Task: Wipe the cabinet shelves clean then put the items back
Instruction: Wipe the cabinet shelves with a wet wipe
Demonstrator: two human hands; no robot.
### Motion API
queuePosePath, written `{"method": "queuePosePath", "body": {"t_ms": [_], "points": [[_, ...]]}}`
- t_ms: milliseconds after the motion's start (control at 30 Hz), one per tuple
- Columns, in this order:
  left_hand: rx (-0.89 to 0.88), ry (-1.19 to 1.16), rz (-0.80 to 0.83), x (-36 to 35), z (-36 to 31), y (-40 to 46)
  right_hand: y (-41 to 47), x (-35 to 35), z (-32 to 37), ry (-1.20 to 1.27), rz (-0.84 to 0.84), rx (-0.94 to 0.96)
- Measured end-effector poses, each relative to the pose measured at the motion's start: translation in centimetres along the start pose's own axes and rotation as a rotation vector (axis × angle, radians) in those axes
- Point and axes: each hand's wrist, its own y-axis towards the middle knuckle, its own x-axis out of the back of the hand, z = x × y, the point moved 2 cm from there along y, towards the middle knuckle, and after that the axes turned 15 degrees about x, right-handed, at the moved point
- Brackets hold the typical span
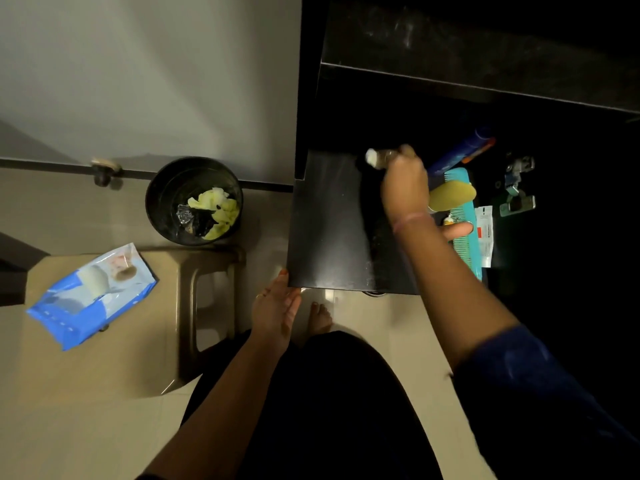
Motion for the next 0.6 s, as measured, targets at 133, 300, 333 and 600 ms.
{"method": "queuePosePath", "body": {"t_ms": [133, 300, 333, 600], "points": [[-0.017, -0.021, 0.013, 0.1, -0.1, 0.4, 2.6, -2.6, -0.4, 0.003, 0.141, -0.079], [0.007, -0.045, 0.003, -0.2, 0.2, 0.0, -9.9, -5.5, 0.3, -0.045, 0.149, 0.19], [0.011, -0.059, 0.003, -0.4, 0.3, -0.3, -12.9, -5.4, 0.2, -0.069, 0.163, 0.211], [0.032, -0.088, -0.041, -0.6, 0.2, -0.8, -13.2, 2.7, 3.1, -0.073, 0.278, 0.095]]}}
